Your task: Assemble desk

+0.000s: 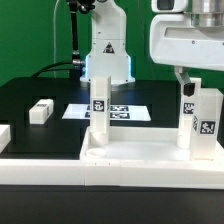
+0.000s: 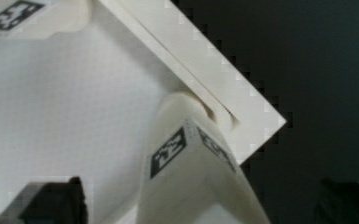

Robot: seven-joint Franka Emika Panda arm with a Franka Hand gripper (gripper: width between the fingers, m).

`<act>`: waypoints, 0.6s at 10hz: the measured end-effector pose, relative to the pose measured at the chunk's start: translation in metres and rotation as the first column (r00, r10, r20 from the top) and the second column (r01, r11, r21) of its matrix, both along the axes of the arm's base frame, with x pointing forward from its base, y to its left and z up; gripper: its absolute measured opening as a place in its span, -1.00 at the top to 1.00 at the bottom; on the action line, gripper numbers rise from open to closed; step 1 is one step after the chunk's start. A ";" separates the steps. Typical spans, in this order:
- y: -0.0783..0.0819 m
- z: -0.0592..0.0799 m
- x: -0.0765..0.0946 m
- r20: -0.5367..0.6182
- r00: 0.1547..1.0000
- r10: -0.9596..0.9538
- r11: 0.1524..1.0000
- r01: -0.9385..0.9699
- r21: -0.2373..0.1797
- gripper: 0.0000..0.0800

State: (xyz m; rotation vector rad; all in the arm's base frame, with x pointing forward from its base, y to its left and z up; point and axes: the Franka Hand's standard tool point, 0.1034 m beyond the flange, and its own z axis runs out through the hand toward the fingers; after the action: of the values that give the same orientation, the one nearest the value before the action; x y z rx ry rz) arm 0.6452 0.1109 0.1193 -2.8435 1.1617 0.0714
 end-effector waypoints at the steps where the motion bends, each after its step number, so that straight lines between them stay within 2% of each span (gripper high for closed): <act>1: -0.003 -0.005 0.002 0.009 0.974 0.228 0.973 -0.228 -0.026 -0.62; 2: -0.001 -0.012 0.003 0.008 0.936 0.352 0.936 -0.352 -0.031 -0.62; 6: -0.003 -0.010 0.004 0.011 0.891 0.454 0.890 -0.454 -0.040 -0.56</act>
Offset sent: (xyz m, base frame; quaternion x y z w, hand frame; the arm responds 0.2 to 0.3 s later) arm 0.0000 0.0000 0.0000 0.0000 0.0000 -0.1296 0.9916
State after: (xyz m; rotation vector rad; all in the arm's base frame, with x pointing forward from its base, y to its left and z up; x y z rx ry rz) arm 0.6490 0.1077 0.1092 -3.0746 0.4711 0.0452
